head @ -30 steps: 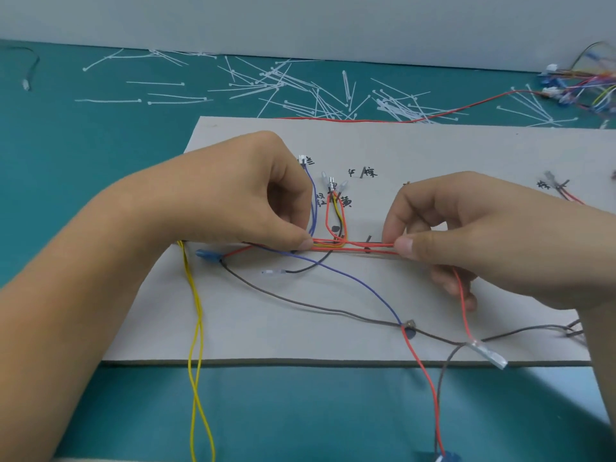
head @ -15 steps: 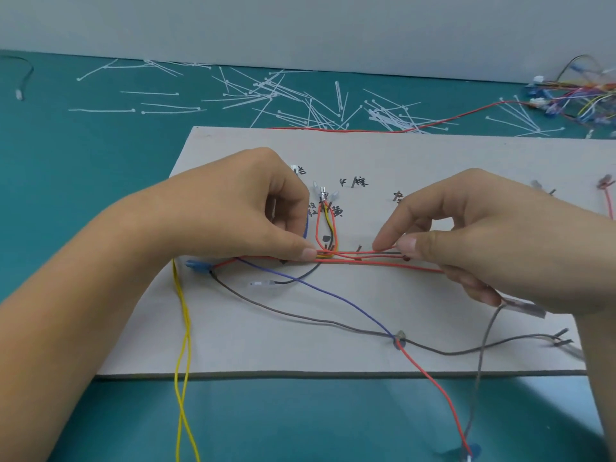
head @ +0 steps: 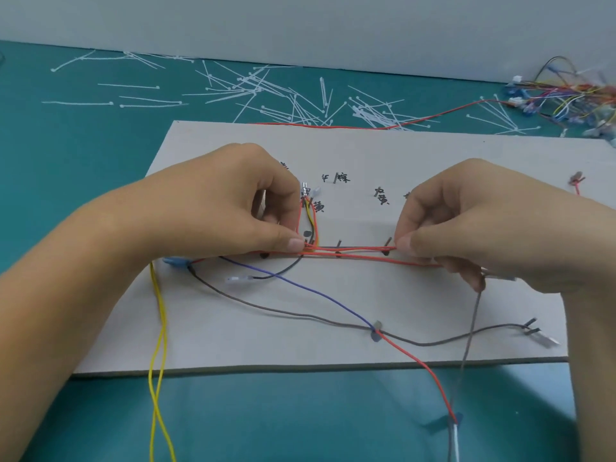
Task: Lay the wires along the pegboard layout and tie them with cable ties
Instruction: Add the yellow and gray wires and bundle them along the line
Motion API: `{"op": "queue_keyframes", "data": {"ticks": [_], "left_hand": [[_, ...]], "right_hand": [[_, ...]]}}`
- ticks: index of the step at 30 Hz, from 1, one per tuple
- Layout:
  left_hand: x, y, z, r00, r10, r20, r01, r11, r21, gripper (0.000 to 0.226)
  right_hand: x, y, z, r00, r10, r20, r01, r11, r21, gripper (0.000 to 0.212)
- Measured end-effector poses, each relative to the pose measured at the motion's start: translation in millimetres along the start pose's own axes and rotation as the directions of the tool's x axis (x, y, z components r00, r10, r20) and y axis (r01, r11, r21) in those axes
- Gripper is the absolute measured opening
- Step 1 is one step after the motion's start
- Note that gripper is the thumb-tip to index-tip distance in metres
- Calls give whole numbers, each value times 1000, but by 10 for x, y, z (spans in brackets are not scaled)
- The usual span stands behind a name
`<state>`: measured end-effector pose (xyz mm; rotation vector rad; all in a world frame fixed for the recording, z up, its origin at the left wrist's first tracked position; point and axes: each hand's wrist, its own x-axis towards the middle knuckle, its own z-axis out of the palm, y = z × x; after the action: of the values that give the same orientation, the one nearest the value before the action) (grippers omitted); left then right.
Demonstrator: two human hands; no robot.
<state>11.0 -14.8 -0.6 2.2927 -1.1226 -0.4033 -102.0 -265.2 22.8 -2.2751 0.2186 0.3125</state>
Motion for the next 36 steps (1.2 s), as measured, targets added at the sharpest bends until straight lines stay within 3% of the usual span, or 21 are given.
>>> {"op": "queue_keyframes", "data": {"ticks": [3,10,18,24,27,31,36], "left_hand": [[12,55,-4,999,-2,-36,4,998,65,19],[142,326,-9,1000,25,8,-26,962,271,18],[497,623,324,997,77,23,-80,979,185,5],[512,633,429,991,132,-9,-129,976,177,10],[486,621,470,988,157,-17,-152,976,157,10],[476,612,535,975,219,-41,-215,972,95,11],[478,608,542,970,235,-54,-231,970,74,11]], "right_hand": [[3,5,-25,1000,31,1,-31,998,-58,11],[-14,61,-128,991,116,-62,-125,977,-172,47],[20,135,-160,992,108,-66,-117,983,-139,14],[16,193,-208,995,86,-43,-93,977,-190,12],[6,204,-273,998,42,-37,-46,992,-114,14],[-61,222,-387,990,-126,69,117,985,127,9],[-51,295,-535,979,-148,143,119,974,195,24]]}}
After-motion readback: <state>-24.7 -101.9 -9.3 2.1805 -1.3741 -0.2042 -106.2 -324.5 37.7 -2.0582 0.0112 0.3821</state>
